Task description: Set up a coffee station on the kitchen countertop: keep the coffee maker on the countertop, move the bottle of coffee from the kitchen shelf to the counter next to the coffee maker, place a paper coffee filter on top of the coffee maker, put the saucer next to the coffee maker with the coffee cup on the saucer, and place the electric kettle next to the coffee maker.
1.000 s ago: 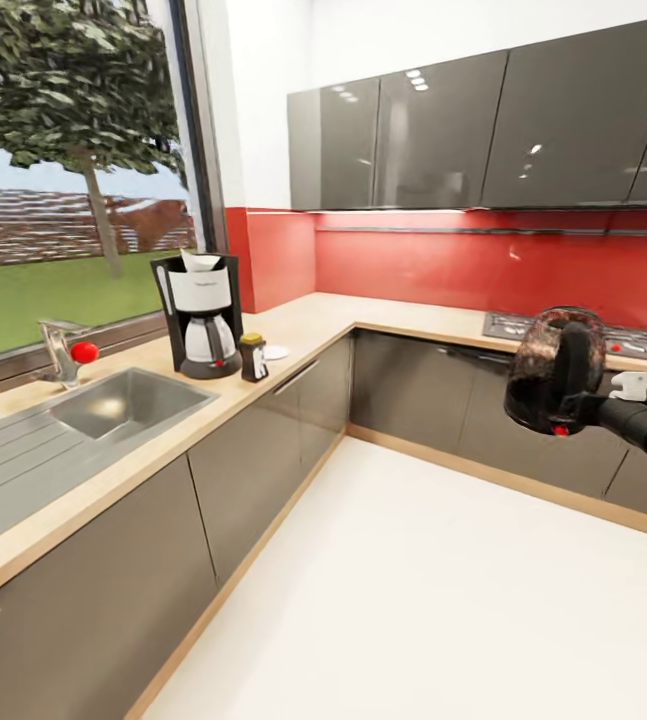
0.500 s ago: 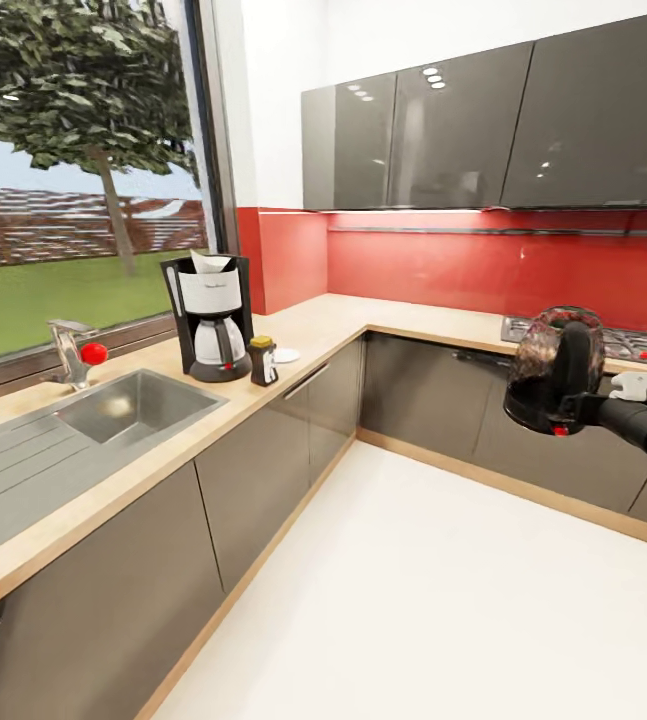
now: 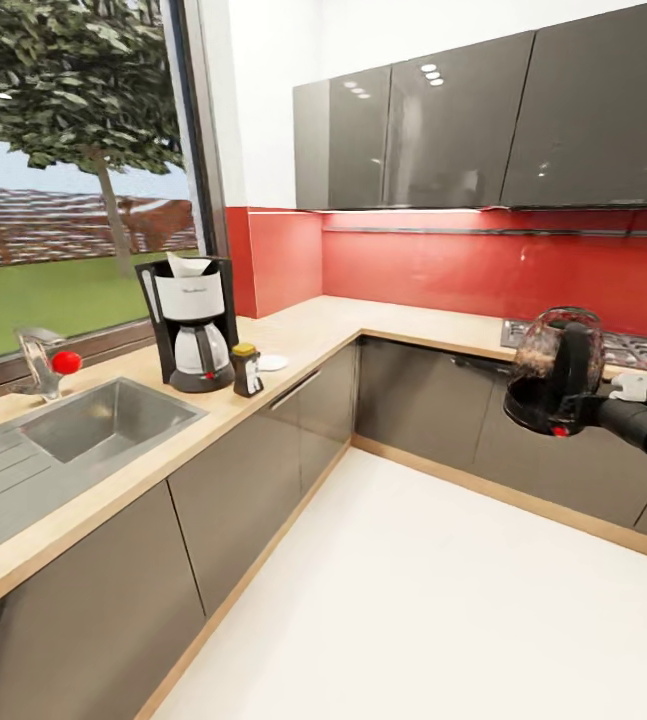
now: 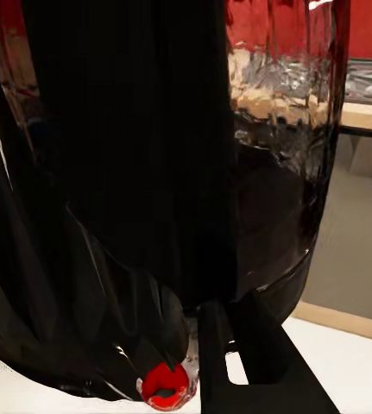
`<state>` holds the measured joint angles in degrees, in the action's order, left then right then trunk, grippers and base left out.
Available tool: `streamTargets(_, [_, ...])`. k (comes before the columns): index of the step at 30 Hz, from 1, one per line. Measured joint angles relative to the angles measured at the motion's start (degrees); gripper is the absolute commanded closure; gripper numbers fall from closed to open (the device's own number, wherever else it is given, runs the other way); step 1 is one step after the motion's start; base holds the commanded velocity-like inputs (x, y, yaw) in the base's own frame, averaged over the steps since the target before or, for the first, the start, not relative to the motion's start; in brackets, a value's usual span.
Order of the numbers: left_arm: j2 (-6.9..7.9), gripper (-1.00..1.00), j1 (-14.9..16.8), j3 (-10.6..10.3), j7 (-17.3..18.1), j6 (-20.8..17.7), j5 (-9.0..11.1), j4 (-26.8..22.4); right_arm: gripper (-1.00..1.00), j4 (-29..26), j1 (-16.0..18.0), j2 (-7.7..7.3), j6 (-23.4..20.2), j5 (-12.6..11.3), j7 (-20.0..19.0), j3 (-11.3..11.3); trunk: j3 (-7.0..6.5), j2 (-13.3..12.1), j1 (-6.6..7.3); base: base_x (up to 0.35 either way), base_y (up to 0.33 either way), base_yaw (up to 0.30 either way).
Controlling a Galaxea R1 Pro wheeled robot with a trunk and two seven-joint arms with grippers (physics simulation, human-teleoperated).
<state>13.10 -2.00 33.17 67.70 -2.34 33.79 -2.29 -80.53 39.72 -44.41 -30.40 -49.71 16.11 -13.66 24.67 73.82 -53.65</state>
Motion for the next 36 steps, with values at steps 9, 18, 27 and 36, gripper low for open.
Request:
streamTargets(9, [0.00,-1.00,0.0,0.0,0.0,0.0,0.0,0.0,1.00,0.0,0.0,0.00,0.0,0.0,0.0,0.0,0.00,0.0,0.00,0.270,-0.206,0.000])
streamTargets(18, [0.00,-1.00,0.0,0.0,0.0,0.0,0.0,0.0,1.00,0.0,0.0,0.00,0.0,0.0,0.0,0.0,0.00,0.0,-0.02,0.175,-0.141,0.164])
streamTargets(27, [0.00,-1.00,0.0,0.0,0.0,0.0,0.0,0.0,1.00,-0.1,0.0,0.00,0.0,-0.1,0.0,0.0,0.00,0.0,-0.03,0.008,-0.074,0.174])
streamTargets(36, [0.00,-1.00,0.0,0.0,0.0,0.0,0.0,0.0,1.00,-0.1,0.0,0.00,0.0,0.0,0.0,0.0,0.00,0.0,-0.02,0.054,-0.288,0.012])
